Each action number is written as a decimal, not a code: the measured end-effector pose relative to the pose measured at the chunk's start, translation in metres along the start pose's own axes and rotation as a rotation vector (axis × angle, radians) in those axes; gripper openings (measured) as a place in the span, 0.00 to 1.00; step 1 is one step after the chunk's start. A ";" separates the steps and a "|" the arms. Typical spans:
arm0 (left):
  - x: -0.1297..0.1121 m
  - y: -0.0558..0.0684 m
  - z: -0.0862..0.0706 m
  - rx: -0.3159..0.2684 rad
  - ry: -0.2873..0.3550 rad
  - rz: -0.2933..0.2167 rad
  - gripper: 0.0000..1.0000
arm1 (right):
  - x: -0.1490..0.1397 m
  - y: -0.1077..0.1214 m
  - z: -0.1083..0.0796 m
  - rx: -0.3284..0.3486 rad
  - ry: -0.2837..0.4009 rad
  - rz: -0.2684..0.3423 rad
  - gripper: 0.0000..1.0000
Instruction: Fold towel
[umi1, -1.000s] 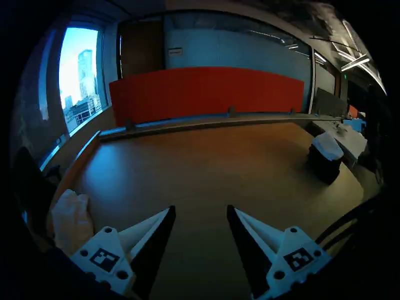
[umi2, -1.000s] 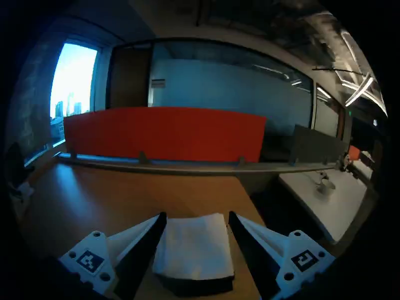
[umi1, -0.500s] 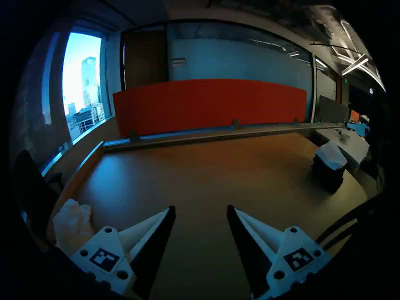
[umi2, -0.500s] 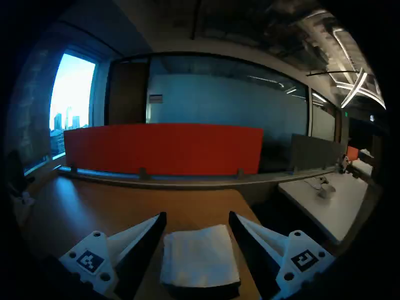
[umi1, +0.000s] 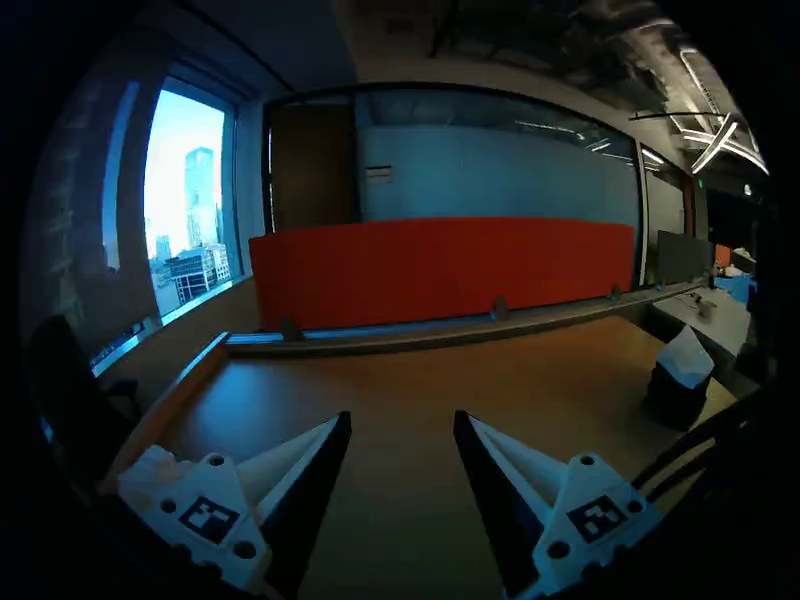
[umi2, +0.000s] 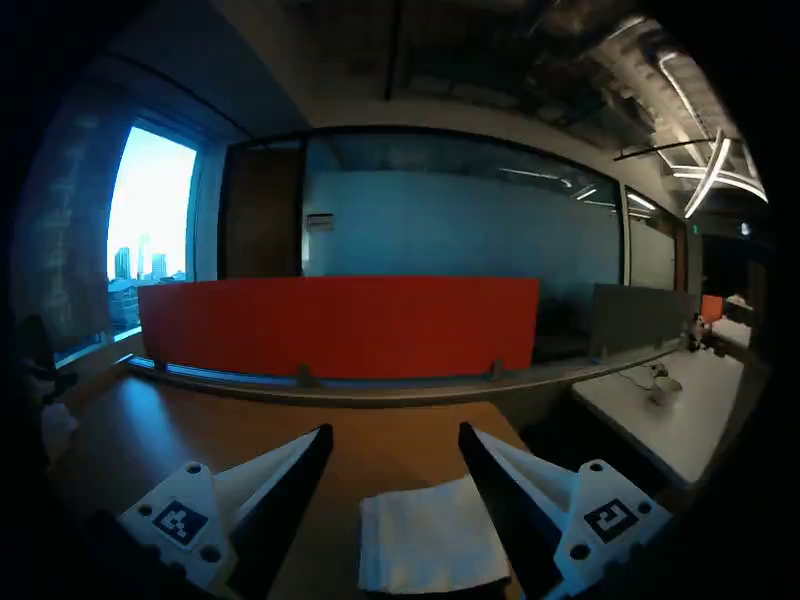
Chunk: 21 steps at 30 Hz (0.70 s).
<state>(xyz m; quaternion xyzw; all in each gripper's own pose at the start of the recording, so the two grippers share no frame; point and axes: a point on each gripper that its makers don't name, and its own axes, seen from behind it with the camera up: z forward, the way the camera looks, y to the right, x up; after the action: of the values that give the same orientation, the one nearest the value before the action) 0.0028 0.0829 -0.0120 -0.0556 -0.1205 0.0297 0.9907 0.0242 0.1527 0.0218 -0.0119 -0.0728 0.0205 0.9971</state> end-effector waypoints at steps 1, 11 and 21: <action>0.003 -0.001 0.001 0.002 0.010 0.001 0.75 | 0.001 -0.003 0.000 0.003 0.000 0.000 0.97; 0.019 -0.011 0.007 0.004 0.058 -0.012 0.75 | 0.011 -0.040 0.002 0.034 0.016 -0.005 0.97; 0.027 -0.021 0.008 0.012 0.081 -0.033 0.75 | 0.025 -0.087 0.006 0.045 0.051 0.011 0.97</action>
<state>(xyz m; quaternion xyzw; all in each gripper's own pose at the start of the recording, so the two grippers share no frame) 0.0280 0.0647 0.0050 -0.0486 -0.0808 0.0119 0.9955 0.0512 0.0669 0.0333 0.0094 -0.0470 0.0274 0.9985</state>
